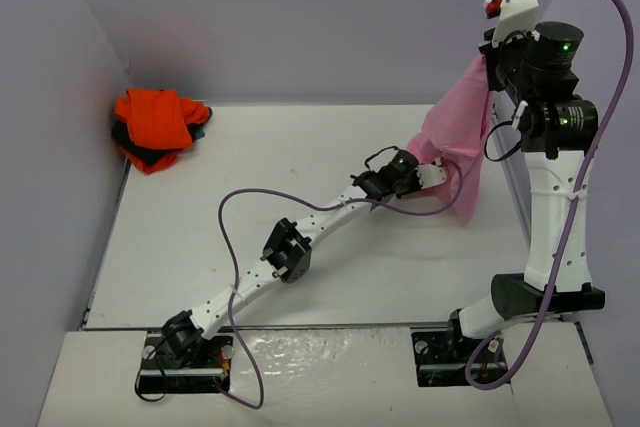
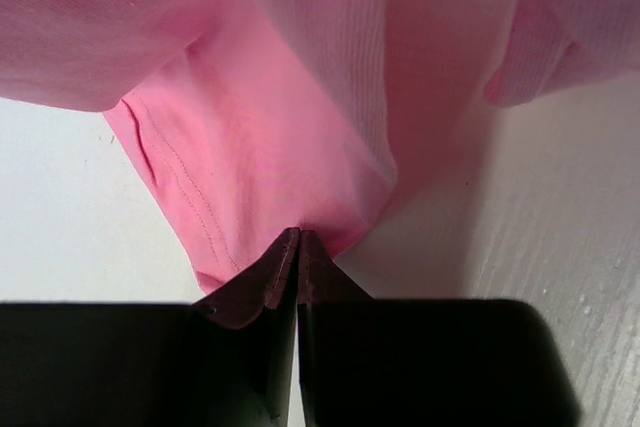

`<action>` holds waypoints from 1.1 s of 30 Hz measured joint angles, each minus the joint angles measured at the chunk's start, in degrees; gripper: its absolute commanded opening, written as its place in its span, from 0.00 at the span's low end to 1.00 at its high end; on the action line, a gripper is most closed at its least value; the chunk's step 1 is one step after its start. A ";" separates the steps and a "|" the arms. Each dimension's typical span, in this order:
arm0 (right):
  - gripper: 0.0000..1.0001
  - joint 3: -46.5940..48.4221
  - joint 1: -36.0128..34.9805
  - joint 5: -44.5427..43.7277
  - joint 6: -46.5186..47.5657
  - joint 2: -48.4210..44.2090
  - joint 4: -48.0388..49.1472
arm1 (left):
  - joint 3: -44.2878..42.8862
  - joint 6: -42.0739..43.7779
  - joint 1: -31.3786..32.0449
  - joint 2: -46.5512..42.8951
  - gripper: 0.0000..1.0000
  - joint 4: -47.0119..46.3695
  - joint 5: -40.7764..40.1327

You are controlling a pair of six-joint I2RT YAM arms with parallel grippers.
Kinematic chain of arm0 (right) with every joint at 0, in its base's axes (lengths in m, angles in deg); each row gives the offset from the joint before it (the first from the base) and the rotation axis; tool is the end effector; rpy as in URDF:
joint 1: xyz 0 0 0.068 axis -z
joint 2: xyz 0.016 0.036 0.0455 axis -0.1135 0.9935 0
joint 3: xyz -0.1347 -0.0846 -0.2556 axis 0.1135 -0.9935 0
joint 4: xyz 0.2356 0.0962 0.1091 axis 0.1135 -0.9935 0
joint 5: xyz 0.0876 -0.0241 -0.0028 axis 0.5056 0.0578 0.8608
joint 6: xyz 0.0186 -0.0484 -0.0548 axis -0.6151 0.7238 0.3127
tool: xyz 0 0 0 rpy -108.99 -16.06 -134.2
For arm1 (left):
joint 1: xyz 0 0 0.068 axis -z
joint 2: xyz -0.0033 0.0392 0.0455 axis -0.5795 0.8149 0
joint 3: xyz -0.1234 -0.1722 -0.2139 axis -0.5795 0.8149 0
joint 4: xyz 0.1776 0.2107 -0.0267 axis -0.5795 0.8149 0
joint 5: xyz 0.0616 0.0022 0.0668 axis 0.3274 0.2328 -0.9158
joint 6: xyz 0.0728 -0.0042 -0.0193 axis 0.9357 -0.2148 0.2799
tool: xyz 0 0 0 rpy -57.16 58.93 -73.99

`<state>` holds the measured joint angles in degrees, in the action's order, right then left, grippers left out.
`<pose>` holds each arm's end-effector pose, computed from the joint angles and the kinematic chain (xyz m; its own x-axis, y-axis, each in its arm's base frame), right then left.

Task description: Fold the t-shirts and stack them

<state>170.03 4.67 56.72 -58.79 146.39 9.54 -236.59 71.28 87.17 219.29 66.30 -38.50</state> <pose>0.3156 0.0154 0.6101 0.0859 -0.3891 -0.9172 -0.0860 0.9142 -0.3959 0.4252 -0.5526 0.1474 0.1496 0.5366 -0.8304 0.8779 0.3143 0.3613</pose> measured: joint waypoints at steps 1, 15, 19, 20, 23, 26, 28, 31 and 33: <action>0.03 0.00 0.00 0.12 0.02 0.00 -0.02 | -0.02 0.00 -0.11 -0.02 0.00 0.04 0.40; 0.03 -0.84 0.00 0.29 0.09 -0.31 -0.02 | -0.14 1.22 -0.91 -1.40 0.30 4.23 1.77; 0.04 -0.85 0.00 0.29 0.09 -0.36 -0.02 | 0.09 2.46 -1.04 -2.50 0.31 7.28 1.73; 0.04 -0.85 0.00 0.29 0.09 -0.39 -0.02 | 0.27 2.77 -1.10 -2.79 0.31 7.96 1.71; 0.04 -0.86 0.00 0.29 0.13 -0.53 -0.02 | 1.21 3.66 -1.24 -3.70 0.31 9.45 1.77; 0.04 -0.90 0.00 0.27 0.40 -0.76 -0.02 | 1.98 4.89 -1.30 -4.57 0.31 11.11 2.35; 0.04 -0.91 0.00 0.26 0.51 -0.92 -0.02 | 3.98 5.99 -1.35 -5.94 0.31 11.82 2.81; 0.04 -0.92 0.00 0.18 0.68 -1.14 -0.02 | 11.18 8.76 -1.56 -10.52 0.31 12.86 3.45; 0.04 -0.92 0.00 0.06 0.77 -1.19 -0.01 | 15.73 11.07 -1.84 -13.84 0.32 14.15 3.61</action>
<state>169.11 4.67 56.78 -58.03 145.20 9.54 -220.85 82.34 85.33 205.45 80.45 -34.89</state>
